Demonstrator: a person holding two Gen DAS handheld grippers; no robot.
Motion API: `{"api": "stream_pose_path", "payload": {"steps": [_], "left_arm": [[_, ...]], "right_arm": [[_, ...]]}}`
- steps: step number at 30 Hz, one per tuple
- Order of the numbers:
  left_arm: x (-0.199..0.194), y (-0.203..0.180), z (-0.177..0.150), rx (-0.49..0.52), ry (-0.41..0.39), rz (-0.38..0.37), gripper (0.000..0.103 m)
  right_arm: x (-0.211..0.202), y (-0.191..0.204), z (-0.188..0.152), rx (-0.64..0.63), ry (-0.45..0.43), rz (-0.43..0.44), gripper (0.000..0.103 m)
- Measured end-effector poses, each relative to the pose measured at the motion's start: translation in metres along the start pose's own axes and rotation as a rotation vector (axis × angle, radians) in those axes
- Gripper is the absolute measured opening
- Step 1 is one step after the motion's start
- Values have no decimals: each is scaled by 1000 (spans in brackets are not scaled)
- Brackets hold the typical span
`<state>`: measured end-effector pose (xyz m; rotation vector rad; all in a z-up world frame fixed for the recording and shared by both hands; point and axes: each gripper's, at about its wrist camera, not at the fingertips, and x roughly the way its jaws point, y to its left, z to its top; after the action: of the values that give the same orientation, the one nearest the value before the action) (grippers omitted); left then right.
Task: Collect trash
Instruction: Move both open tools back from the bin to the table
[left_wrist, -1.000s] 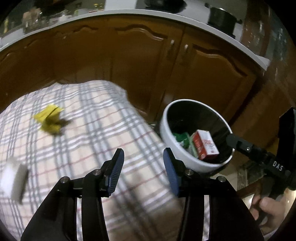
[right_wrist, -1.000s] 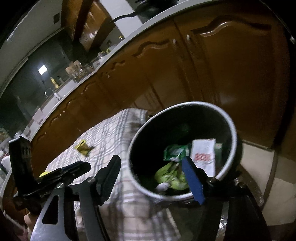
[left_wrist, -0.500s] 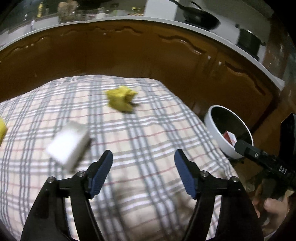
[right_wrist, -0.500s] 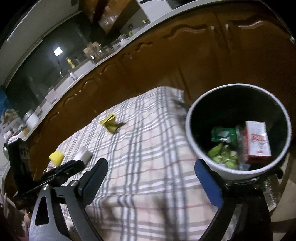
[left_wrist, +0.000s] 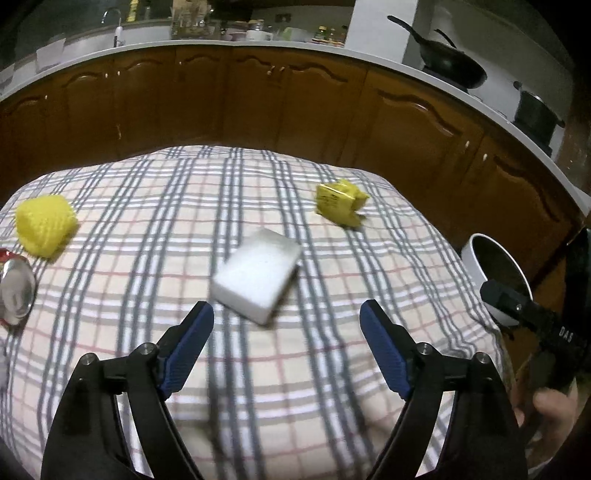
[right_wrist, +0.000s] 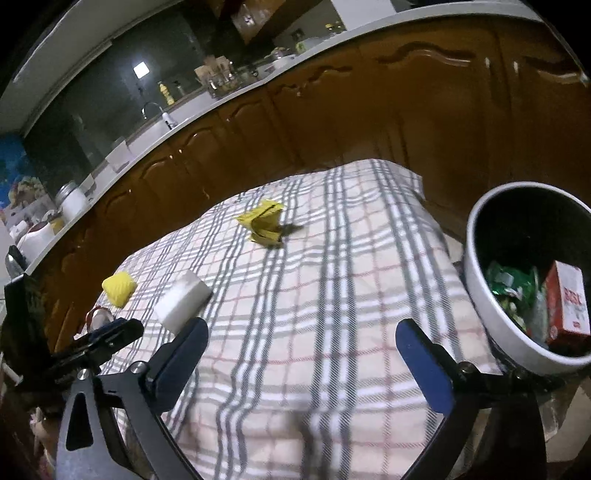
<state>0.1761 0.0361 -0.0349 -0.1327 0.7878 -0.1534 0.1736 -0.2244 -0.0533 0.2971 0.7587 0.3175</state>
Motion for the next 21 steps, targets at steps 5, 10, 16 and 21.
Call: {"api": "stream_pose_path", "payload": {"steps": [5, 10, 16, 21], "left_arm": [[7, 13, 6, -3, 18, 8, 84], [20, 21, 11, 4, 49, 7, 84], [36, 19, 18, 58, 79, 19, 84], [51, 17, 24, 102, 103, 41, 84]], "right_arm": [[13, 12, 12, -18, 3, 7, 102], [28, 21, 23, -30, 16, 13, 102], [50, 28, 35, -42, 30, 26, 102], [75, 34, 51, -38, 40, 37, 100]]}}
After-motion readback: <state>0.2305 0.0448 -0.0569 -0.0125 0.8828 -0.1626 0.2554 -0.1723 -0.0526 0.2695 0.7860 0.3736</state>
